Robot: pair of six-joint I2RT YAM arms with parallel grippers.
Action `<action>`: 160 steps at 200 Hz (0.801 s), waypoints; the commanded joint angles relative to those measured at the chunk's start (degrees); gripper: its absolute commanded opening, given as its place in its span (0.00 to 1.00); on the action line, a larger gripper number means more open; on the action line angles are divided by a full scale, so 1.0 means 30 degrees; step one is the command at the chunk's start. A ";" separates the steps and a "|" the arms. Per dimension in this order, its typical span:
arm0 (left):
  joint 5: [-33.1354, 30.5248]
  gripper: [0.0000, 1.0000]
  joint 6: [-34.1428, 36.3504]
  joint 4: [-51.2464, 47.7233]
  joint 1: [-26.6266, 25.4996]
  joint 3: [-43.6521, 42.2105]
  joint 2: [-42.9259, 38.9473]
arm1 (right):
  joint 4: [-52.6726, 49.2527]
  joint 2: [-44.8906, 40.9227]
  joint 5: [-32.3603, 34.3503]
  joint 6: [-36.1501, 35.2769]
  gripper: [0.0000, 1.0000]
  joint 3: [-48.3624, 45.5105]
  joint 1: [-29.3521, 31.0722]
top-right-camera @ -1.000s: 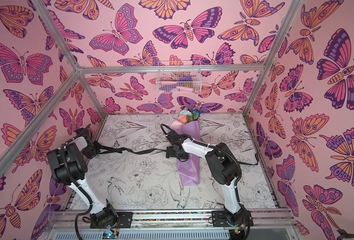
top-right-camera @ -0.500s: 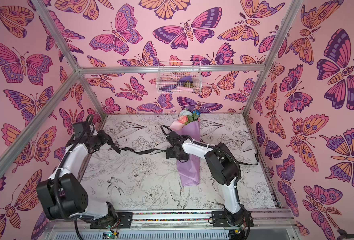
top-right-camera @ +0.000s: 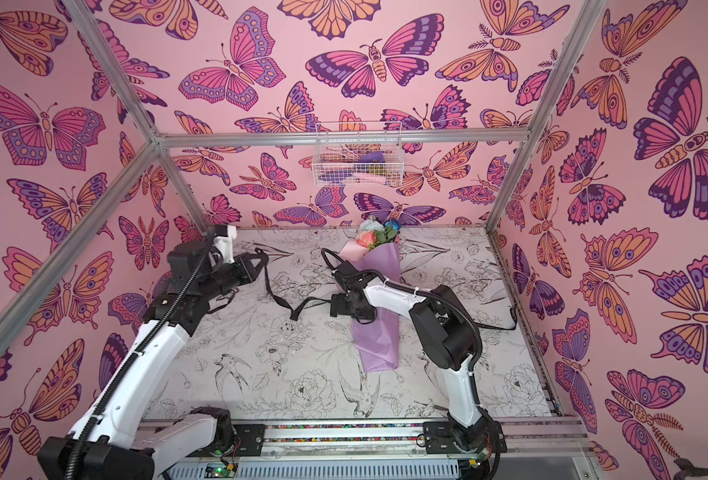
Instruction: Tie the bouquet of fake flowers
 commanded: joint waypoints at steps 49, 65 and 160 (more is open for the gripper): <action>-0.1019 0.00 -0.1674 0.5261 -0.4315 -0.0509 0.1535 | -0.0168 -0.3277 0.0888 -0.0309 0.90 -0.1020 -0.0435; -0.1186 0.00 -0.1675 0.5717 -0.5099 0.0178 0.2208 | -0.0257 -0.4024 0.1375 -0.0362 0.89 -0.1397 -0.0681; -0.0956 0.00 -0.1245 0.6086 -0.7770 0.5309 0.5987 | -0.1017 -0.6942 0.2735 -0.0421 0.67 -0.3890 -0.3236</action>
